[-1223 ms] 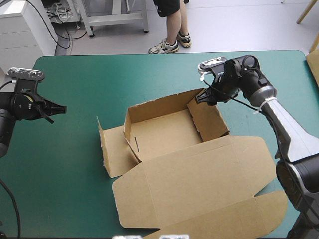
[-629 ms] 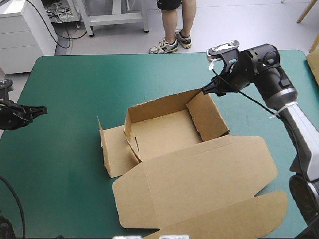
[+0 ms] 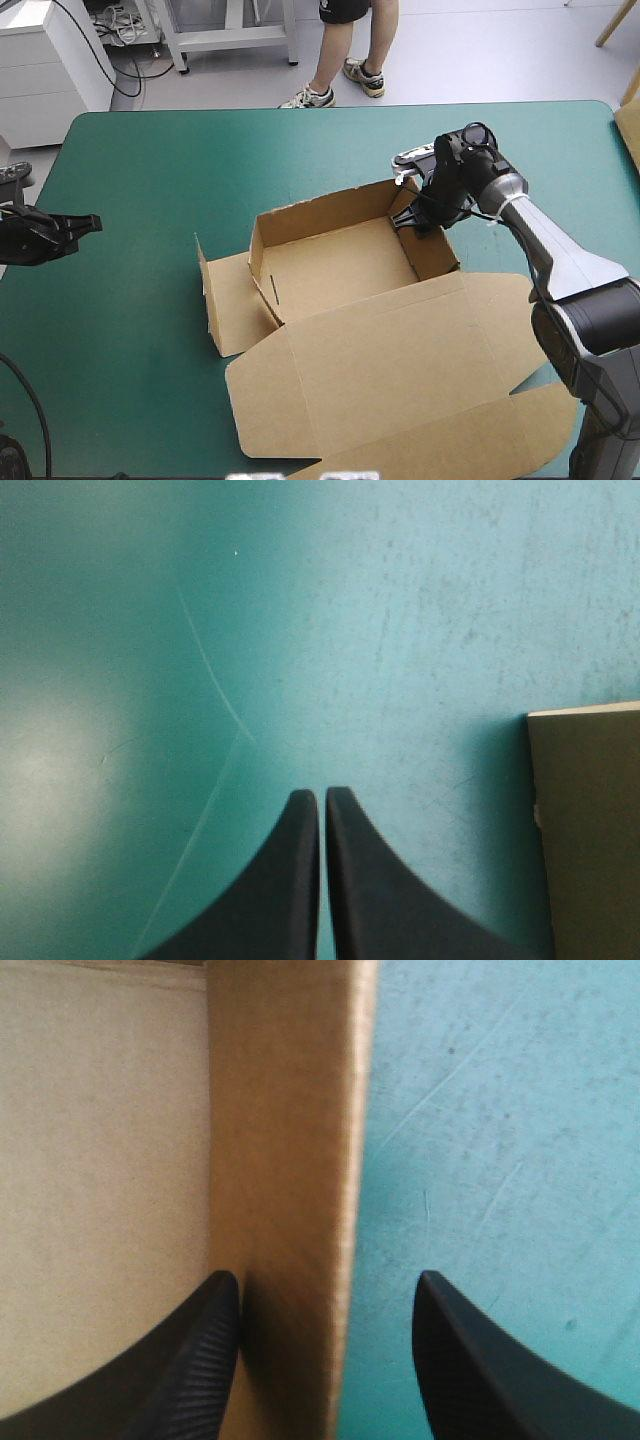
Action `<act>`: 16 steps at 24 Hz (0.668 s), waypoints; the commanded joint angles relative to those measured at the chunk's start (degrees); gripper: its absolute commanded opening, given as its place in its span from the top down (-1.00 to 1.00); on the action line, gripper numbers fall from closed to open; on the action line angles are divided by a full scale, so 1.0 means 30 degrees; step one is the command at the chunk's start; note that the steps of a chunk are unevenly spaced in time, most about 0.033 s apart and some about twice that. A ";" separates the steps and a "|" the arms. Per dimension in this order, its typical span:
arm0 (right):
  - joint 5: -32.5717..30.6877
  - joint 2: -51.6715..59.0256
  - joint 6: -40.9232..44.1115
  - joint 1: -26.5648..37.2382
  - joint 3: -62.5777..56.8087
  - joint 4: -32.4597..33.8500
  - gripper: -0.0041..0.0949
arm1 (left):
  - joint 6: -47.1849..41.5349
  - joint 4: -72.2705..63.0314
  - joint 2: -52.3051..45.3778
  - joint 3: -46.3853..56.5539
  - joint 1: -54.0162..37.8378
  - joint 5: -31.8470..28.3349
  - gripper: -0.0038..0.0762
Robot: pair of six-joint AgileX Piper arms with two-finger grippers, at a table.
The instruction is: Fold the box
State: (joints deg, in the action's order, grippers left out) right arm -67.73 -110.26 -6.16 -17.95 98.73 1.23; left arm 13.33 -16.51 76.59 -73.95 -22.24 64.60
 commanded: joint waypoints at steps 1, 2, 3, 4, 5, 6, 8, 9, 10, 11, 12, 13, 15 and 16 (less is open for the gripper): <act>0.0247 0.0717 -0.0712 0.0042 0.0493 -0.0057 -0.06 | 0.0010 -0.0704 -0.0527 -0.0481 0.0001 -0.0490 0.89; 0.0273 0.0667 -0.0712 0.0042 0.0493 -0.0057 -0.06 | 0.0010 -0.0704 -0.0527 -0.0481 0.0001 -0.0490 0.89; 0.0324 0.0667 -0.0712 0.0042 0.0493 -0.0057 -0.06 | 0.0010 -0.0704 -0.0527 -0.0481 0.0001 -0.0547 0.89; 0.0324 0.0667 -0.0712 0.0042 0.0493 -0.0133 -0.05 | 0.0010 -0.0704 -0.0527 -0.0481 0.0001 -0.0549 0.89; 0.0324 0.0667 -0.0712 0.0042 0.0493 -0.0231 -0.02 | 0.0010 -0.0704 -0.0527 -0.0481 0.0001 -0.0549 0.89; 0.0286 0.0647 -0.0753 0.0042 0.0493 -0.0409 0.05 | 0.0010 -0.0704 -0.0527 -0.0481 0.0001 -0.0510 0.89; 0.0243 0.0546 -0.1234 0.0042 0.0460 -0.0635 0.32 | -0.0063 -0.0817 -0.0527 -0.0481 0.0001 -0.0384 0.89; 0.0243 0.0467 -0.1234 0.0042 0.0460 -0.0778 0.52 | -0.0063 -0.0817 -0.0527 -0.0481 0.0001 -0.0297 0.89; 0.0243 0.0437 -0.1234 0.0042 0.0460 -0.0810 0.64 | -0.0063 -0.0781 -0.0527 -0.0481 0.0001 -0.0261 0.89; 0.0243 0.0391 -0.1234 0.0042 0.0460 -0.1103 0.88 | -0.0063 -0.0741 -0.0527 -0.0481 0.0001 -0.0266 0.89; 0.0243 0.0366 -0.1152 0.0042 0.0460 -0.1286 0.96 | -0.0063 -0.0741 -0.0527 -0.0481 0.0001 -0.0266 0.89; 0.0243 0.0366 -0.1104 0.0042 0.0460 -0.1389 0.95 | -0.0063 -0.0741 -0.0527 -0.0481 0.0001 -0.0219 0.89; 0.0243 0.0366 -0.0790 0.0042 0.0460 -0.1490 0.96 | 0.0013 -0.0741 -0.0527 -0.0481 0.0001 0.0125 0.89; 0.0243 0.0366 -0.0790 0.0042 0.0460 -0.1490 0.96 | 0.0013 -0.0703 -0.0527 -0.0481 0.0001 0.0210 0.89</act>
State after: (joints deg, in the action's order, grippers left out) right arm -67.14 -111.87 -8.43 -17.88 98.73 -2.18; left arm 13.33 -16.95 76.59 -73.95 -22.24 65.89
